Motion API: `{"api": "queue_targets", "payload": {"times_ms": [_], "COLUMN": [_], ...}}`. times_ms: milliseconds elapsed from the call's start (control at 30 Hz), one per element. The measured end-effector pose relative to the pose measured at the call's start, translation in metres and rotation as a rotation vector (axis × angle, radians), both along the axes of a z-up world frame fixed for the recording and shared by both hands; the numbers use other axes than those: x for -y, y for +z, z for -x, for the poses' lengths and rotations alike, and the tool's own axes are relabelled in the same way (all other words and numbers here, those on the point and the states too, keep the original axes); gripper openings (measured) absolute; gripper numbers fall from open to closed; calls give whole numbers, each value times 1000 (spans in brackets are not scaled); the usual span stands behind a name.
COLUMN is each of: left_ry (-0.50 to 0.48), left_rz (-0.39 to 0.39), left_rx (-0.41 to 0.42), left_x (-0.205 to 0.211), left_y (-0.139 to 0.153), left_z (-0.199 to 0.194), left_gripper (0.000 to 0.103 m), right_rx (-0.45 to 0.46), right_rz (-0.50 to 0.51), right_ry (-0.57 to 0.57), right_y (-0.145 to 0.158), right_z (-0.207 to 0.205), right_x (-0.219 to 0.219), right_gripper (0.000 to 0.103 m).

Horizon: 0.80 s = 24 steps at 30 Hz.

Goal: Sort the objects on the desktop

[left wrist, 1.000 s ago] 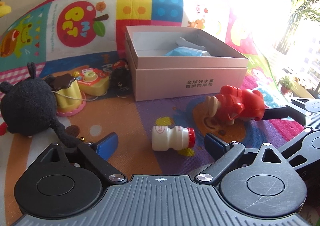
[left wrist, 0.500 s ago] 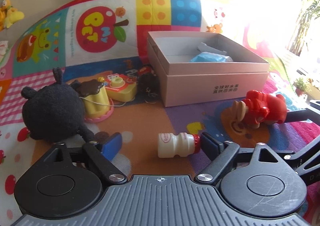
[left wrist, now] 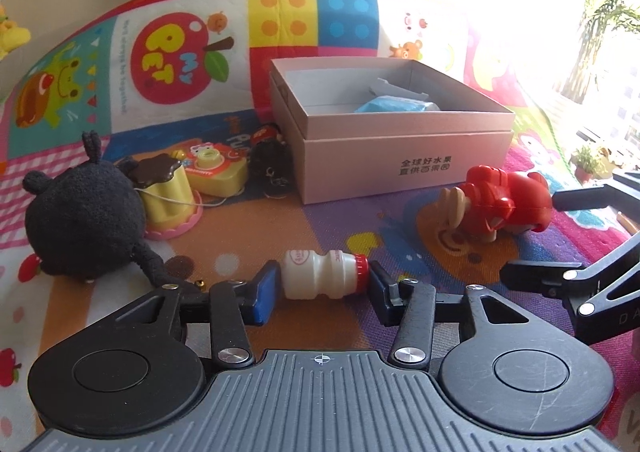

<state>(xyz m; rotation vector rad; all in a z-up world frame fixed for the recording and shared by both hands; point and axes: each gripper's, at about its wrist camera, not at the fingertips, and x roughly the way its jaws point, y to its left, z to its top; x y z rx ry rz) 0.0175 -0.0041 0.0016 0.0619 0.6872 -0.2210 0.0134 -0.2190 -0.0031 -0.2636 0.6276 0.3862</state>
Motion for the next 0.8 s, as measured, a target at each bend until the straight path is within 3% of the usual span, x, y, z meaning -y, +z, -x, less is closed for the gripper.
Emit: {"api": "queue_targets", "payload": {"times_ms": [67, 233, 300, 367, 433, 500, 567, 667, 800], "left_ry": [-1, 8, 8, 16, 35, 41, 40, 42, 44], "left_rz": [0, 22, 29, 39, 55, 76, 84, 85, 81], "left_rx": [6, 11, 10, 6, -4, -6, -7, -12, -15], "left_x": [-1, -4, -5, -7, -10, -14, -15, -15, -15], "left_y": [-1, -1, -1, -1, -1, -1, -1, -1, -1], "left_z": [2, 2, 3, 1, 0, -1, 0, -1, -2], "left_gripper": [52, 54, 60, 72, 85, 86, 92, 95, 96], "right_rx": [62, 107, 118, 86, 52, -36, -167, -363, -362], "right_rz": [76, 179, 226, 220, 215, 120, -18, -208, -245], "right_ry": [37, 90, 98, 108, 99, 93, 85, 50, -13], "right_y": [3, 0, -4, -4, 0, 9, 20, 24, 22], "right_z": [3, -6, -11, -16, -20, -26, -34, -52, -57], "right_x": [-7, -20, -25, -27, -30, -24, -12, 6, 20], "right_gripper": [103, 102, 84, 72, 69, 67, 54, 54, 56]}}
